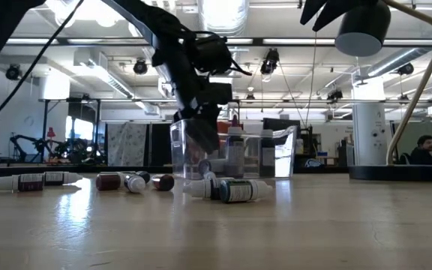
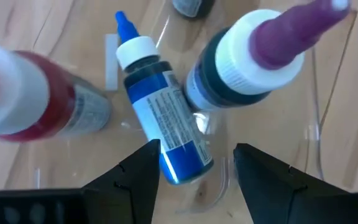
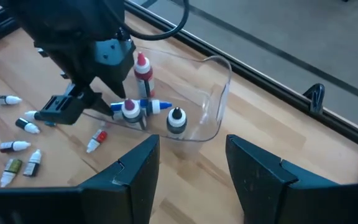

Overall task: Pick & Place food coloring
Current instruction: Put the large blue food coloring bottle into the transparent bin

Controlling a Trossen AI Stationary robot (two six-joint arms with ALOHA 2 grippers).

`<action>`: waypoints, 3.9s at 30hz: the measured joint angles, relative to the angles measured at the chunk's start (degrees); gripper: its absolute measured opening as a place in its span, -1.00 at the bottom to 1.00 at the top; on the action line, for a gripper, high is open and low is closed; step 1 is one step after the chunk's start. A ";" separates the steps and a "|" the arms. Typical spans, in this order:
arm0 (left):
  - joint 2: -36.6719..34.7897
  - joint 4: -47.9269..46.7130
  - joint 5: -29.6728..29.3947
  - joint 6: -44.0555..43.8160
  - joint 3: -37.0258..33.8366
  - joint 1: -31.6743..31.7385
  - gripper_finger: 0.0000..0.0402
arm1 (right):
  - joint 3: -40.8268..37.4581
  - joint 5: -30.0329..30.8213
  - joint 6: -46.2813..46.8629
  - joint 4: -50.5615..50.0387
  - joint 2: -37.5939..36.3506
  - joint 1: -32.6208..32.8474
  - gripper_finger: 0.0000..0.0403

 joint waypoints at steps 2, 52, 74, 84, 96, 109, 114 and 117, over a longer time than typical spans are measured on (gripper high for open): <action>0.15 0.17 -0.07 -1.32 0.00 0.00 -0.11 | -0.02 0.03 0.02 0.01 0.00 0.00 -0.13; 22.44 -25.23 -1.78 2.45 42.66 6.66 -0.11 | -4.82 -1.89 20.28 -10.13 -0.90 1.03 -0.13; 23.05 -24.96 -1.75 -0.29 42.88 6.50 -0.11 | -9.22 -4.59 23.45 -9.72 -1.18 1.66 -0.13; 24.51 -26.45 -1.70 -0.72 41.90 6.22 -0.11 | -9.20 -4.59 23.56 -9.65 -1.20 1.66 -0.13; 24.54 -25.58 -1.68 -0.74 41.07 6.21 -0.11 | -9.20 -4.59 23.55 -9.67 -1.20 1.66 -0.13; 24.32 -23.51 -1.22 -0.79 38.35 6.25 -0.11 | -9.20 -4.59 23.54 -9.74 -1.20 1.66 -0.13; 24.37 -23.04 -1.77 -0.23 38.55 6.21 -0.11 | -9.20 -4.59 23.52 -9.84 -1.20 1.66 -0.13; 24.37 -24.20 -1.77 -0.52 38.49 6.21 -0.11 | -9.20 -4.59 23.52 -9.89 -1.20 1.66 -0.13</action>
